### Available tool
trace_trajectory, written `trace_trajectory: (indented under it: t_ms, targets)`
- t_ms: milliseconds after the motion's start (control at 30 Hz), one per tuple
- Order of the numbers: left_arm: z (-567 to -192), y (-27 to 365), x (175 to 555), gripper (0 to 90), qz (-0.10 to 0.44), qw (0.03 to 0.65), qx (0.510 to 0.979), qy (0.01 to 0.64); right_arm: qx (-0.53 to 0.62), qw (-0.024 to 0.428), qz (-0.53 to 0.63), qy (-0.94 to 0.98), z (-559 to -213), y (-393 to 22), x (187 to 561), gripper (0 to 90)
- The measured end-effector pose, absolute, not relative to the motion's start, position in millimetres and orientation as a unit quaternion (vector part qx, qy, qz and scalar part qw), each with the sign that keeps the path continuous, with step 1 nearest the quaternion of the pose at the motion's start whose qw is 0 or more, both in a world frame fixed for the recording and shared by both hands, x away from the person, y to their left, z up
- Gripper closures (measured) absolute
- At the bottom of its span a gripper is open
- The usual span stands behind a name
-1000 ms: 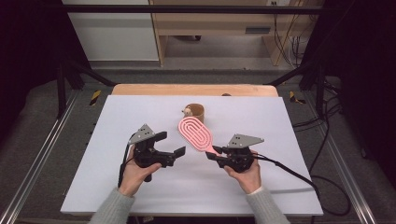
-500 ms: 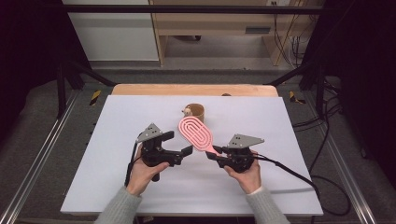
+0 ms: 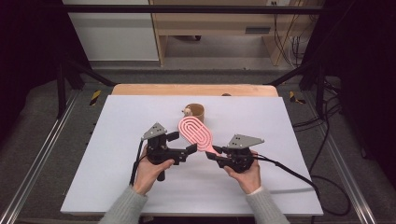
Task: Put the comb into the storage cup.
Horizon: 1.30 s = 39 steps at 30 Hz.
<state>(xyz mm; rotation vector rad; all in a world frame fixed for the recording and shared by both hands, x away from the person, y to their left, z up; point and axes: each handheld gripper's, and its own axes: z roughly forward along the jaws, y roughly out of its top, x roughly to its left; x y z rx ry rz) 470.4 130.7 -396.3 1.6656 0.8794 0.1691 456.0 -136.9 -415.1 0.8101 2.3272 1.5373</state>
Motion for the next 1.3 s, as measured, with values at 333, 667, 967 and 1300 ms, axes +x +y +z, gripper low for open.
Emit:
trace_trajectory:
  t_ms: [333,667,967,1300]
  targets:
    - [-397,120,472,9.5,0.072,0.591,0.709,0.378,0.274,0.117,0.531,0.794,-414,-137,455,69.4]
    - [-397,112,474,19.6,0.067,0.602,0.697,0.383,0.271,0.116,0.534,0.792,-414,-137,455,69.4]
    - [-398,110,475,32.9,0.061,0.607,0.689,0.392,0.267,0.114,0.537,0.792,-414,-137,455,69.4]
    - [-397,110,475,39.4,0.047,0.610,0.683,0.399,0.265,0.113,0.539,0.791,-414,-137,455,69.4]
